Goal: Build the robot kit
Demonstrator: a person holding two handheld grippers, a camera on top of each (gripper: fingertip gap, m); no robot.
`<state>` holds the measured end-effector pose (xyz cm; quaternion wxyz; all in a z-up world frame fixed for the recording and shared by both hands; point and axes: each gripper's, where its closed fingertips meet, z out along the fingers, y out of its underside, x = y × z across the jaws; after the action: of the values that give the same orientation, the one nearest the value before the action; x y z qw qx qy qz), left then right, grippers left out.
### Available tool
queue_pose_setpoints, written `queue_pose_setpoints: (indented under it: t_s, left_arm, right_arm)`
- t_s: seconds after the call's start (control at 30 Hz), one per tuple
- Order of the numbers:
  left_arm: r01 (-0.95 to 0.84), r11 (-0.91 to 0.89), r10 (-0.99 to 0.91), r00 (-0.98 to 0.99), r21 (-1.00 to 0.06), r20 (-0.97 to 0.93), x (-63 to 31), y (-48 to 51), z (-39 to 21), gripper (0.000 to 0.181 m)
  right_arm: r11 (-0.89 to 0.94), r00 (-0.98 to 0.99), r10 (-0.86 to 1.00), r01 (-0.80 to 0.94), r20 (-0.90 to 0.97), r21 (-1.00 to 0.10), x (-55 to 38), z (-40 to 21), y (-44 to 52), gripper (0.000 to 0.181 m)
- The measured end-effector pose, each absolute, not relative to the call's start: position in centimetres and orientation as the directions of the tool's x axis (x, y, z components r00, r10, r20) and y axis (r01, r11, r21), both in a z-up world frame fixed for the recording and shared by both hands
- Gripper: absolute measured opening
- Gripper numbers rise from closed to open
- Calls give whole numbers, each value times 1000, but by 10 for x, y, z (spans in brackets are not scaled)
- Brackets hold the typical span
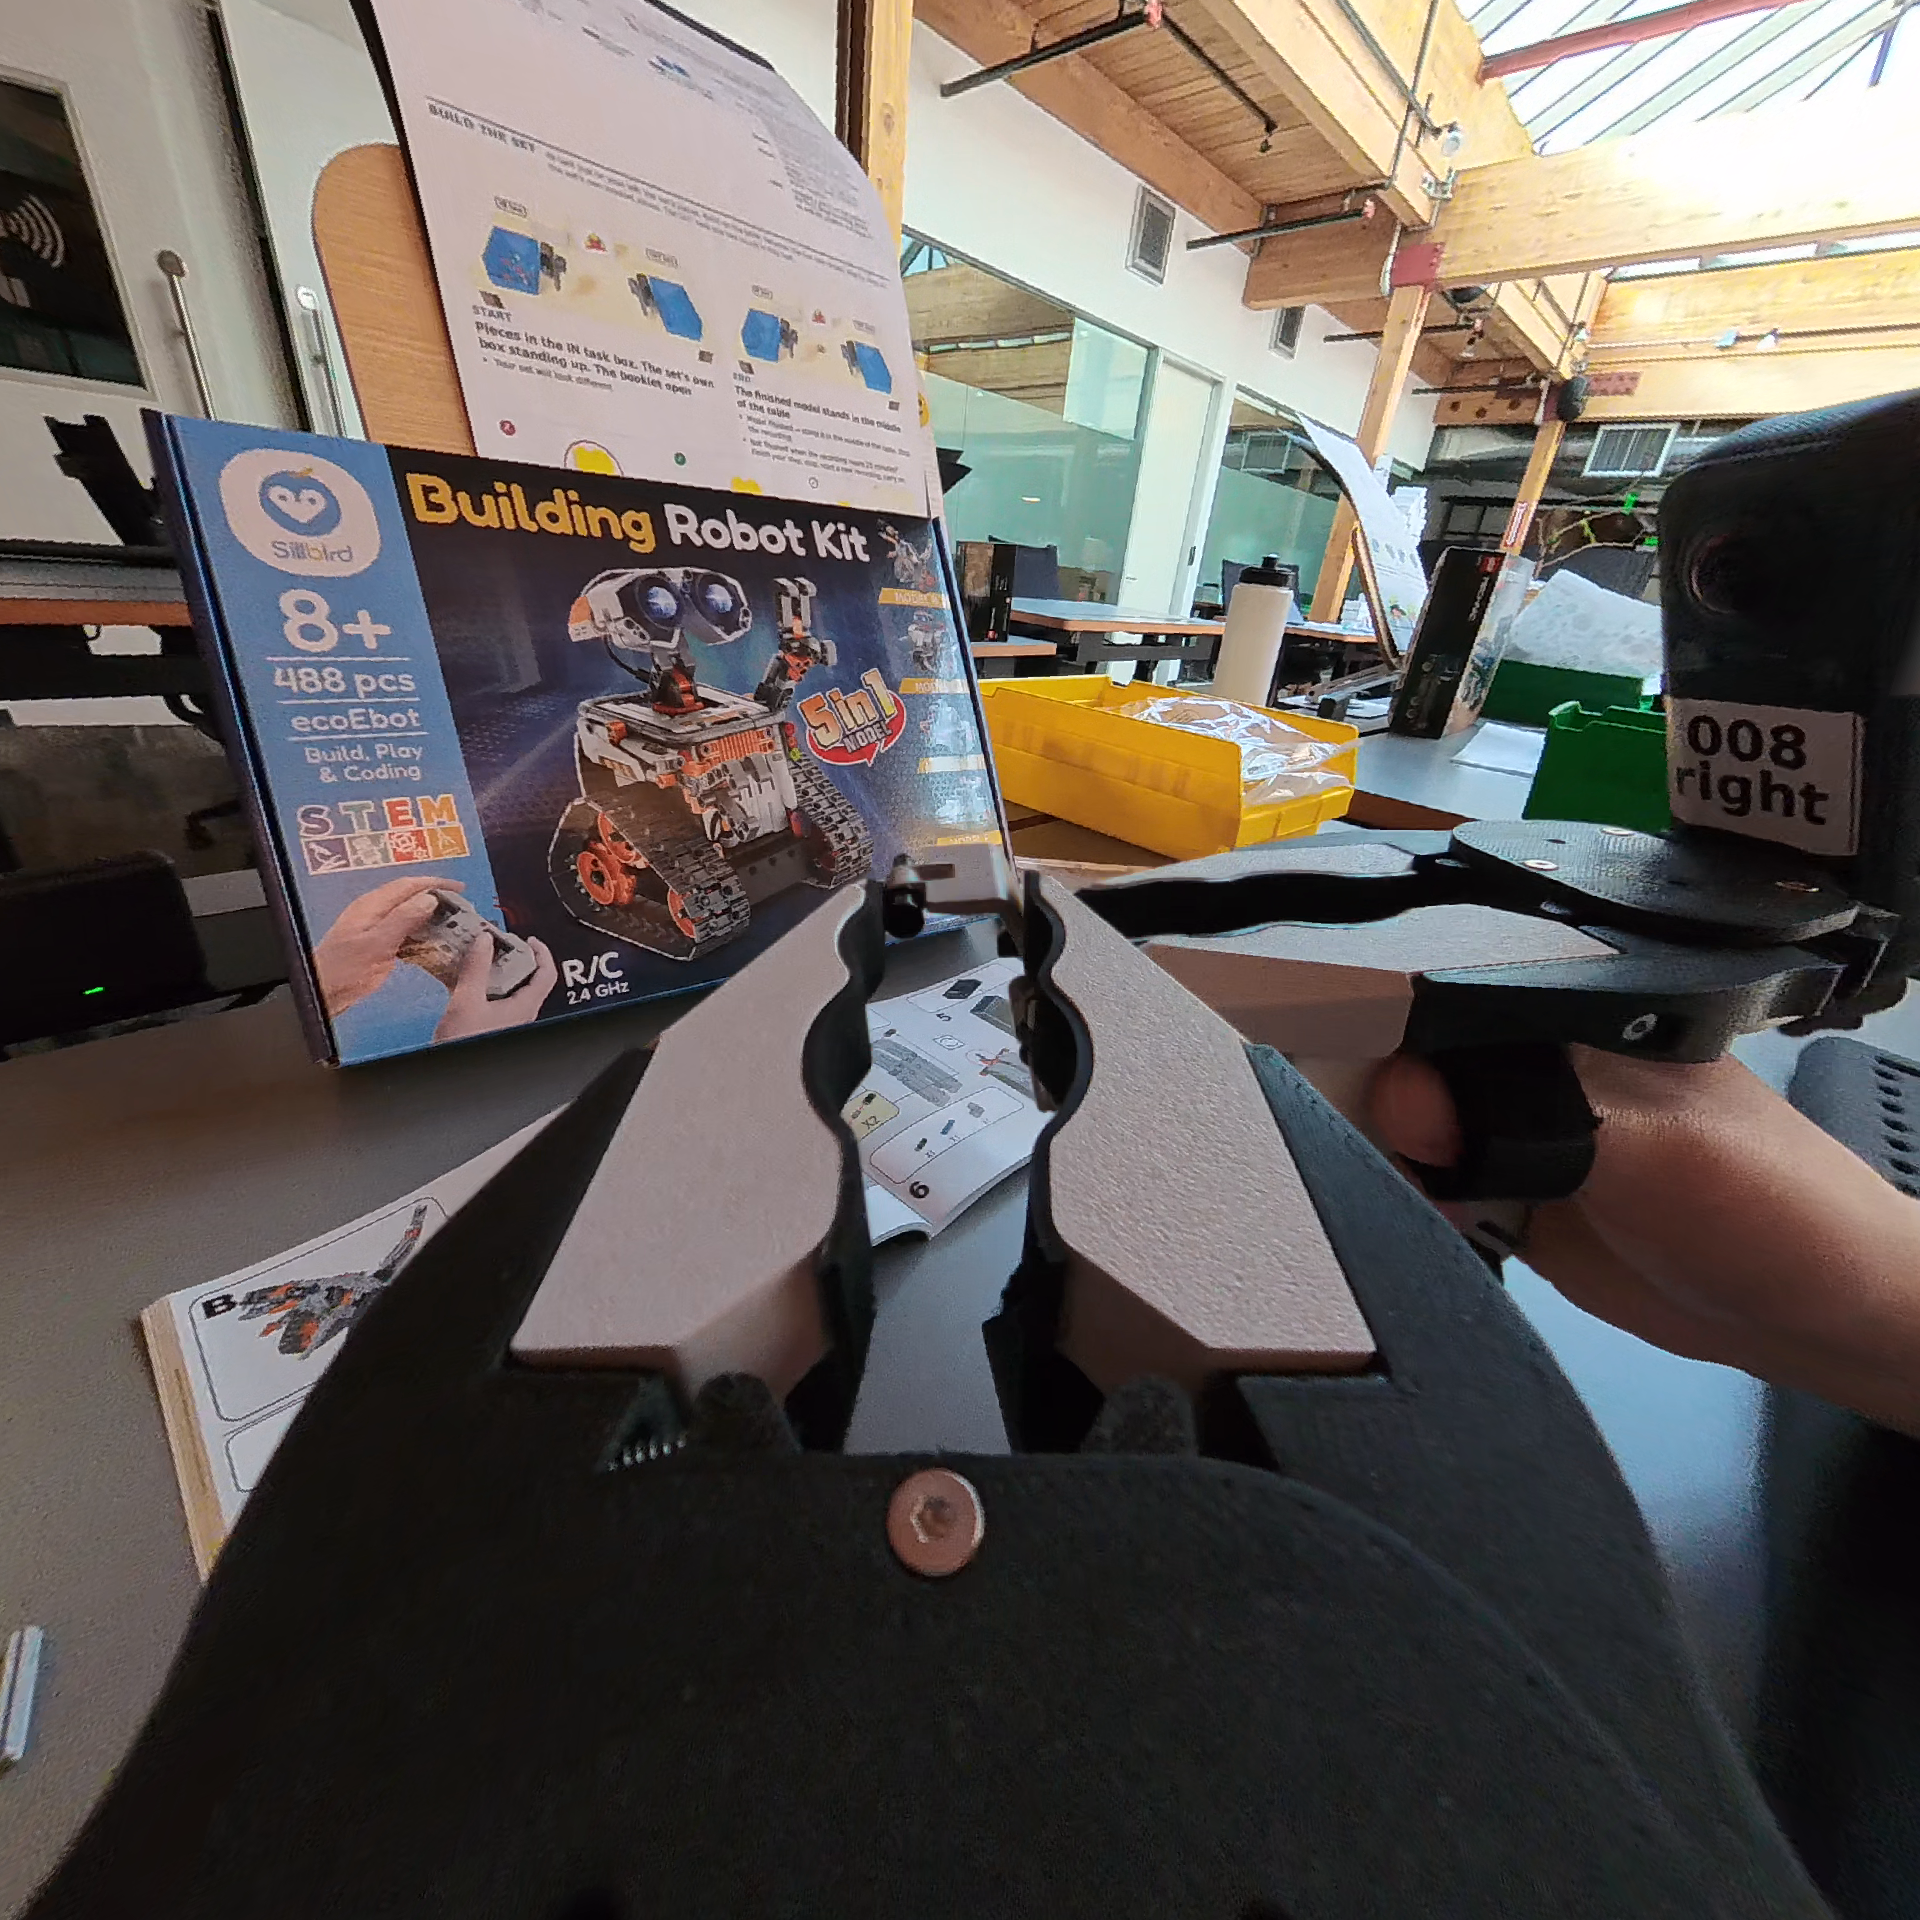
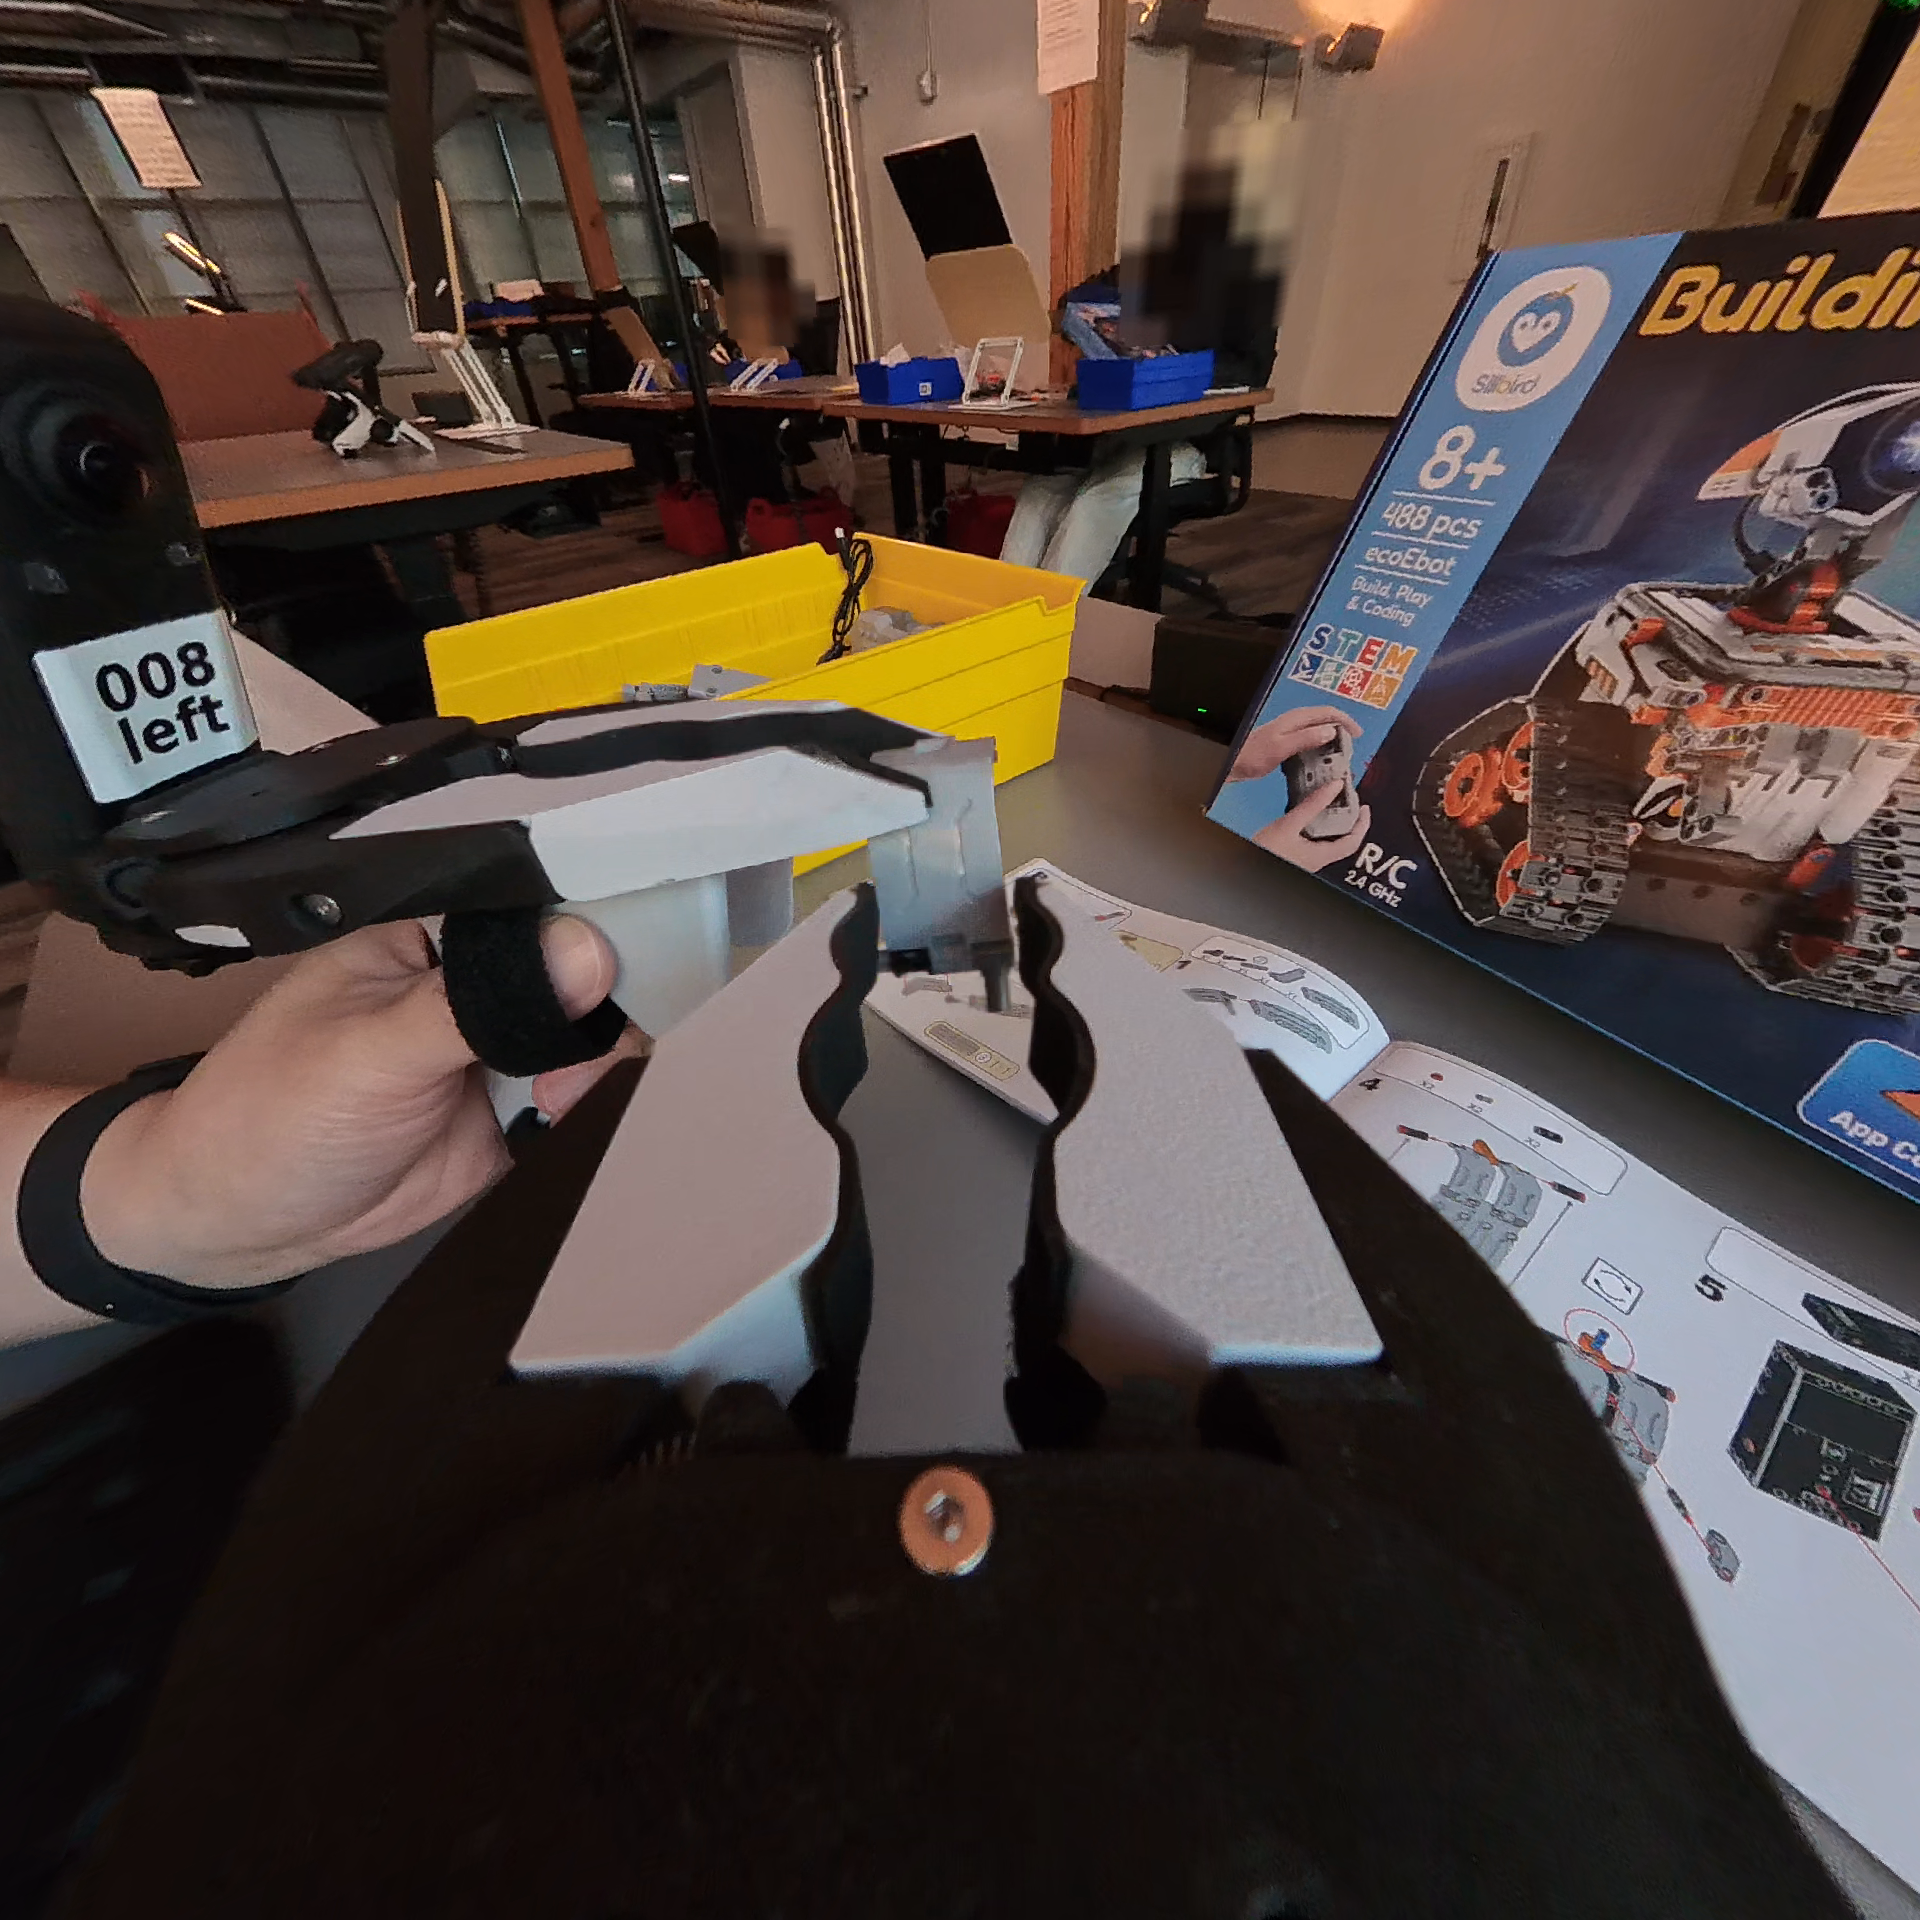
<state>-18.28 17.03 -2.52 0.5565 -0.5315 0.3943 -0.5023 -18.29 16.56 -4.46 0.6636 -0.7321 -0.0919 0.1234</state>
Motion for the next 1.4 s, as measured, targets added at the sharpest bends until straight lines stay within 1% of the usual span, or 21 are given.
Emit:
queue_pose_setpoints:
  t_s: [0.07,0.17,0.2,0.23,0.27,0.33,0.43,0.5,0.53,0.6,0.67,0.73,0.8,0.87,0.93,1.0,1.1,1.17,1.27,1.4]
  left_arm:
    - [145,-87,-978,178,-986,112,-183,171,-25,24]
    - [130,-96,-976,181,-987,119,-182,172,-28,24]
    - [125,-94,-976,183,-988,116,-182,171,-29,24]
    - [123,-92,-977,180,-988,114,-181,170,-29,24]
    - [124,-94,-978,173,-988,114,-181,168,-30,25]
    - [126,-117,-979,153,-985,136,-180,166,-29,25]
    - [133,-175,-972,137,-976,193,-186,178,-26,21]
    - [219,-188,-962,156,-958,224,-203,200,-6,30]
    - [268,-188,-959,159,-945,236,-214,209,6,36]
    - [347,-208,-953,138,-915,269,-231,221,24,38]
    - [405,-249,-944,103,-880,314,-242,229,34,39]
    - [424,-280,-938,69,-861,339,-245,231,35,39]
    - [411,-288,-940,53,-865,338,-243,232,33,37]
    - [392,-287,-944,41,-874,328,-241,231,31,34]
    - [367,-281,-951,20,-887,309,-237,227,28,28]
    - [332,-273,-955,17,-903,295,-233,226,25,27]
    - [296,-260,-961,18,-919,278,-231,226,23,25]
    - [291,-269,-961,-14,-918,278,-232,223,26,23]
    - [267,-298,-955,-78,-916,288,-231,214,29,23]
    - [240,-269,-963,-98,-933,253,-228,207,27,23]
  right_arm:
    - [-88,954,295,-31,-55,-996,-183,-43,166,26]
    - [-105,956,293,24,-8,-994,-190,-50,169,41]
    - [-106,959,283,46,14,-993,-191,-51,170,41]
    - [-98,963,266,64,36,-993,-189,-50,170,36]
    - [-91,968,245,76,52,-993,-183,-48,170,25]
    - [-99,957,285,87,55,-991,-181,-48,169,25]
    - [-158,939,343,80,22,-984,-168,-55,169,25]
    - [-199,916,400,96,9,-975,-154,-61,170,24]
    - [-259,907,420,116,-4,-959,-144,-69,172,25]
    - [-378,862,504,152,-65,-913,-132,-79,174,25]
    - [-464,830,538,149,-145,-873,-122,-77,180,25]
    - [-551,763,603,187,-232,-813,-121,-72,180,25]
    - [-616,726,637,277,-259,-738,-117,-75,179,25]
    - [-637,710,666,384,-227,-668,-110,-82,178,25]
    - [-652,660,696,418,-281,-633,-117,-87,170,25]
    - [-645,606,729,454,-318,-614,-126,-95,158,25]
    - [-653,593,743,542,-311,-529,-123,-117,143,25]
    - [-647,573,754,562,-321,-515,-128,-120,140,25]
    - [-629,557,769,574,-312,-524,-136,-120,142,25]
    - [-601,542,791,599,-285,-529,-142,-120,143,25]
